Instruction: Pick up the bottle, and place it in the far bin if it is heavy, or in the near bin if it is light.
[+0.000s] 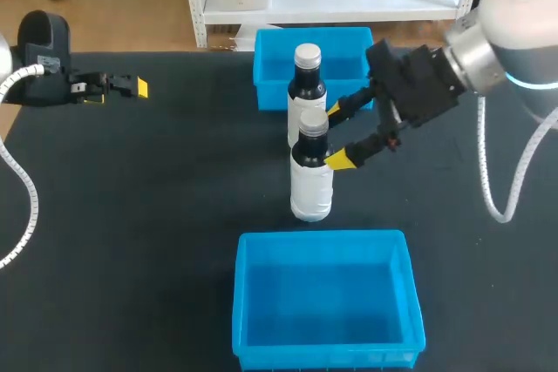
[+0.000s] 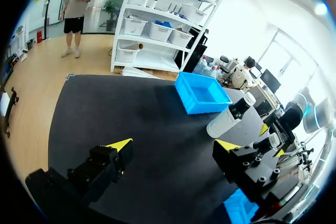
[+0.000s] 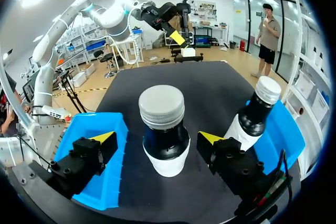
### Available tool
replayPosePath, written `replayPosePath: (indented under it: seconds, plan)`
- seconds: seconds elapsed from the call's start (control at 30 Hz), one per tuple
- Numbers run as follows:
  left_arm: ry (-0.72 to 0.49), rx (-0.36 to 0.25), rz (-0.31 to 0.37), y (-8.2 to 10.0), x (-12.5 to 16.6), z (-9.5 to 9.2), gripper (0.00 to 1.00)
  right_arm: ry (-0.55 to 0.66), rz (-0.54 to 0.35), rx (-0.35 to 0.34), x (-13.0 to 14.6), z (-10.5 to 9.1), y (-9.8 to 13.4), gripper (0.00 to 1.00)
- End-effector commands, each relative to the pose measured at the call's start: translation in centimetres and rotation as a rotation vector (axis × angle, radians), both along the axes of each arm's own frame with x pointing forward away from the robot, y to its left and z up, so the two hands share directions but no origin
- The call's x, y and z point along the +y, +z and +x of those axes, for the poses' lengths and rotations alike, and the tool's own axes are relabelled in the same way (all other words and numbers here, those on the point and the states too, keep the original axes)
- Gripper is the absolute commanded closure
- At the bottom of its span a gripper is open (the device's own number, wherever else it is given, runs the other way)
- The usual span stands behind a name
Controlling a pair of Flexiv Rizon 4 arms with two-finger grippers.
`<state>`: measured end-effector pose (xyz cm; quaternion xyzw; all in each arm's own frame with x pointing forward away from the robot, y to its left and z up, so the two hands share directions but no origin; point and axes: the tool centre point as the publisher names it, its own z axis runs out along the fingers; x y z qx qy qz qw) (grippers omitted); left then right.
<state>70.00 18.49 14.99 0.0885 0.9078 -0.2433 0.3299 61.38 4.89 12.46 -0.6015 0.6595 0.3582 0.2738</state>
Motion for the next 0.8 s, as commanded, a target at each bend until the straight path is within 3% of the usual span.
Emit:
replayPosePath:
  seconds: [0.03, 0.8]
  plan:
    - [0.000, 0.000, 0.000, 0.0, 0.0, 0.0, 0.00, 0.008, 0.008, 0.008, 1.2, 0.5, -0.7, 0.00]
    - [0.000, 0.000, 0.000, 0.0, 0.0, 0.0, 0.00, 0.006, 0.064, 0.000, 3.0, 1.7, -1.0, 0.00]
